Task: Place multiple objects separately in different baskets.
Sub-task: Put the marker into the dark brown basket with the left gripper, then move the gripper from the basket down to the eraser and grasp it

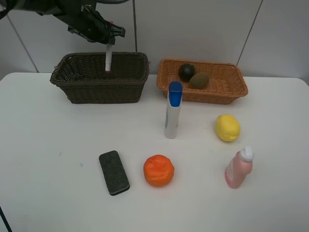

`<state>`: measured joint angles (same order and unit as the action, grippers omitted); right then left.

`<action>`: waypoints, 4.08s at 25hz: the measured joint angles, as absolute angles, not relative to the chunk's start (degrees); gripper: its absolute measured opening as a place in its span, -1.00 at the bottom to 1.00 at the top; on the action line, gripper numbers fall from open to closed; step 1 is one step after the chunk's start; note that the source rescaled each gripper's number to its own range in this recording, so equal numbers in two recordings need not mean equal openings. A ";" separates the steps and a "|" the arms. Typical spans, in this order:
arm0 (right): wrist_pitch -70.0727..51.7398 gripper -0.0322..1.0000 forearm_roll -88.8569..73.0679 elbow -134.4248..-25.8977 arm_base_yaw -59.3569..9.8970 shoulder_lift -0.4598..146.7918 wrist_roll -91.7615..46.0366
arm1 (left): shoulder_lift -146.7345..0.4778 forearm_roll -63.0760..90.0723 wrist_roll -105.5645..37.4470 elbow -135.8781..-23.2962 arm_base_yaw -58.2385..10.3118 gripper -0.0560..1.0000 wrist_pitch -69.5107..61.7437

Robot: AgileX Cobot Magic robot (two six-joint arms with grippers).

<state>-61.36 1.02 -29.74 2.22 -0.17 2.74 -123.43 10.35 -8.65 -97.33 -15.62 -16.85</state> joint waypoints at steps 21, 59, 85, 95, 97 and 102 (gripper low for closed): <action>-61.36 1.00 1.02 -29.74 2.22 -0.17 2.74 | -110.75 11.24 11.24 -97.55 -15.62 0.99 -66.74; -61.36 1.00 1.02 -29.74 2.22 -0.17 2.74 | -114.14 10.61 39.85 -70.37 -34.86 0.99 -59.57; -61.36 1.00 0.96 -29.74 2.22 -0.17 2.74 | -123.39 11.84 39.05 -70.35 -34.86 0.99 -54.67; -61.36 1.00 0.96 -29.74 2.22 -0.17 2.74 | -123.50 12.35 37.82 -70.35 -34.86 0.26 -53.72; -61.36 1.00 0.96 -29.74 2.22 -0.17 2.74 | -123.50 12.35 37.36 -70.35 -34.86 0.26 -53.72; -61.36 1.00 0.96 -29.74 2.22 -0.17 2.74 | -123.61 12.35 35.23 -70.35 -34.86 0.26 -53.78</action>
<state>-61.36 0.96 -29.74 2.22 -0.17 2.74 -123.61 12.35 35.23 -70.35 -34.86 -53.78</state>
